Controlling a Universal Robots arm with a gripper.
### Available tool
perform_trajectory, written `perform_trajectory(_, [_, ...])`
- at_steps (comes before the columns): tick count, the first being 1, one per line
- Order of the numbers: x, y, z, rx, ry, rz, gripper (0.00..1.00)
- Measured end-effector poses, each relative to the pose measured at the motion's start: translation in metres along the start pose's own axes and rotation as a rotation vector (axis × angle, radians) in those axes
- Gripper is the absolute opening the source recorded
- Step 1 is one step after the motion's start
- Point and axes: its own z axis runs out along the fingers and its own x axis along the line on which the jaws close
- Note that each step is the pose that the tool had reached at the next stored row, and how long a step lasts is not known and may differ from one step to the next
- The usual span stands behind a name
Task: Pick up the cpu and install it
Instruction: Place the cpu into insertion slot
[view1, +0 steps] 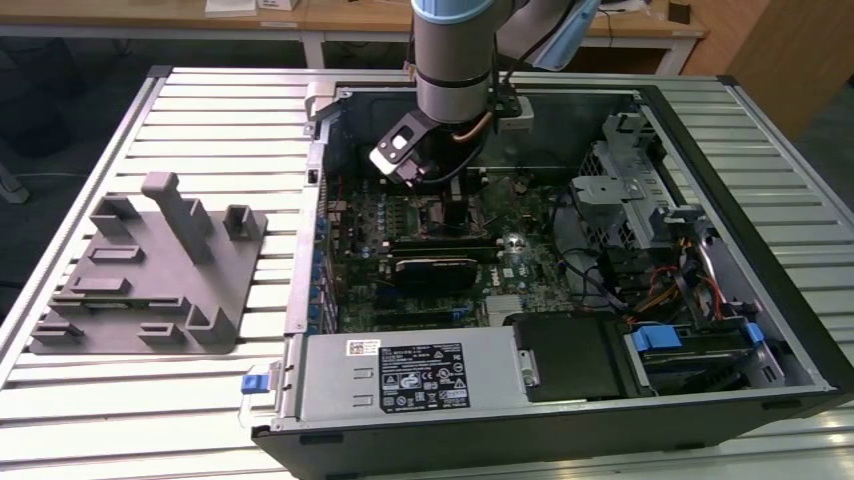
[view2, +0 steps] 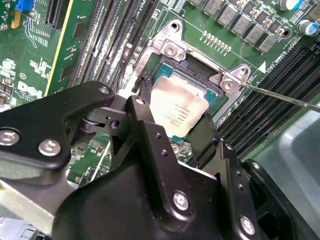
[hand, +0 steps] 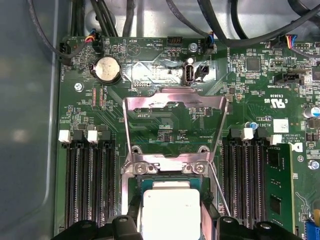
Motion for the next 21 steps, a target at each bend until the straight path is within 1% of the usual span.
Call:
perform_trajectory(6, [0.0, -0.0008, 0.0001, -0.0001, 0.0004, -0.001, 0.55])
perform_trajectory(21, [0.0, -0.0014, 0.0011, 0.0001, 0.0048, 0.0, 0.55])
